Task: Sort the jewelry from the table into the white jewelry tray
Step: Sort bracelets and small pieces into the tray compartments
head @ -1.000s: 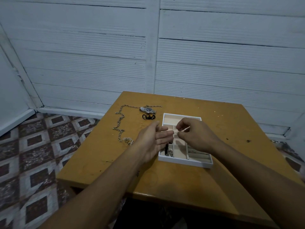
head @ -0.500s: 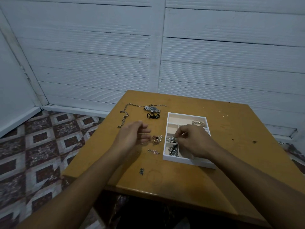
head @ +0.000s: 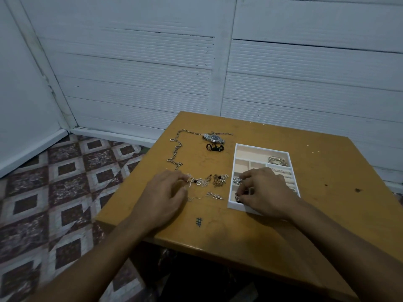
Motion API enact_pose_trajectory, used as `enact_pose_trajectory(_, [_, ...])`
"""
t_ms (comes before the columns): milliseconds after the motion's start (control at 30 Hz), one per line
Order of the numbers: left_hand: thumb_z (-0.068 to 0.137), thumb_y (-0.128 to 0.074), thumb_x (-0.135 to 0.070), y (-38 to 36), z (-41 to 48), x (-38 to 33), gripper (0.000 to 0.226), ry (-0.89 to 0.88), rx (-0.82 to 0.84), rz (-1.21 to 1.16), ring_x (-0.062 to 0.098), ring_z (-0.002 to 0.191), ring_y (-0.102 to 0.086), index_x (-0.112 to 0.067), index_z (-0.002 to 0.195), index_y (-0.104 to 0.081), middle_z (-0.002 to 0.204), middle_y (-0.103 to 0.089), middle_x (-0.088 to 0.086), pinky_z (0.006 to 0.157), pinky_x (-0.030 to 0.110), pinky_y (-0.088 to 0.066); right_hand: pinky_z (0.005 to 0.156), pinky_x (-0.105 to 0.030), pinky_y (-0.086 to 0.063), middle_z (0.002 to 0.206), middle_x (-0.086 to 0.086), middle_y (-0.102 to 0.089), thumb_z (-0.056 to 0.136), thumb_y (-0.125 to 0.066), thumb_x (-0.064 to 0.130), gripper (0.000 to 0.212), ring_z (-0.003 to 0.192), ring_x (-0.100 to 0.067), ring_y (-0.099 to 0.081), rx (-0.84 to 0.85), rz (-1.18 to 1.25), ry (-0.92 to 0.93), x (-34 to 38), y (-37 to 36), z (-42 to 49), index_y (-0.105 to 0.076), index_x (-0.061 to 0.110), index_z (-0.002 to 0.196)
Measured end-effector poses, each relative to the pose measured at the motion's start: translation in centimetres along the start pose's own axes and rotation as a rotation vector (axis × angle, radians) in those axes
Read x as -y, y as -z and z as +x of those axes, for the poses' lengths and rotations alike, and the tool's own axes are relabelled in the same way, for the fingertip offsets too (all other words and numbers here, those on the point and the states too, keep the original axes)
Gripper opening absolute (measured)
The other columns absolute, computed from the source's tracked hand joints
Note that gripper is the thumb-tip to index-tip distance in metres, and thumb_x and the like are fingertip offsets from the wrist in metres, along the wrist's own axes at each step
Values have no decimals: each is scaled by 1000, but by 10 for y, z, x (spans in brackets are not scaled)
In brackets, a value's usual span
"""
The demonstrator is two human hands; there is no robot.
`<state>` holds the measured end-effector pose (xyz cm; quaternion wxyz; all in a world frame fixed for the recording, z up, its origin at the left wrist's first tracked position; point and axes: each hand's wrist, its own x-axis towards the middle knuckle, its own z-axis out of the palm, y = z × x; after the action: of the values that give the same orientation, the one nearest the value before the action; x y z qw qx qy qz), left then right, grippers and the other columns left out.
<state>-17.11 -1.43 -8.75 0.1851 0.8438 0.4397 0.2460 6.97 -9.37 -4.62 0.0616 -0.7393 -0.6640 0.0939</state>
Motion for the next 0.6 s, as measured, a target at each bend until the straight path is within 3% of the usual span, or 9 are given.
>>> enact_pose_trajectory(133, [96, -51, -34, 3, -4, 11, 43, 34, 29, 126, 9, 135, -31, -27, 138, -46, 145, -43, -9, 108, 25, -21, 92, -44, -31, 140, 15, -48, 84, -65, 40, 15, 132, -22, -33, 92, -89, -10, 3, 12, 5, -73, 39, 97])
enact_pose_trajectory(267, [97, -48, -37, 3, -6, 20, 47, 48, 53, 140, 10, 139, -27, -27, 142, -43, 149, -40, -7, 113, 29, -19, 86, -39, -26, 139, 15, -48, 89, -58, 33, 17, 130, -19, -32, -14, -160, 47, 11, 4, 9, -72, 35, 98])
enact_pose_trajectory(433, [97, -46, -40, -2, -7, 25, 46, 61, 39, 143, 12, 142, -22, -29, 141, -43, 150, -38, -9, 115, 30, -16, 90, -41, -38, 138, 15, -51, 86, -64, 36, 10, 126, -17, -41, -56, 51, 24, 0, -7, 7, -72, 40, 81])
enact_pose_trajectory(533, [97, -45, -41, -5, -8, 27, 46, 51, 30, 152, 12, 142, -23, -28, 141, -44, 150, -38, -10, 115, 31, -16, 95, -49, -43, 139, 12, -52, 82, -68, 41, 9, 127, -18, -44, -37, 87, -1, -5, -3, 4, -76, 39, 85])
enact_pose_trajectory(600, [97, -45, -41, -6, -9, 27, 44, 44, 18, 152, 12, 141, -25, -28, 139, -46, 148, -41, -10, 115, 32, -18, 94, -50, -44, 132, 9, -59, 82, -68, 35, 9, 122, -17, -50, -113, 156, 5, -2, -1, 5, -77, 35, 83])
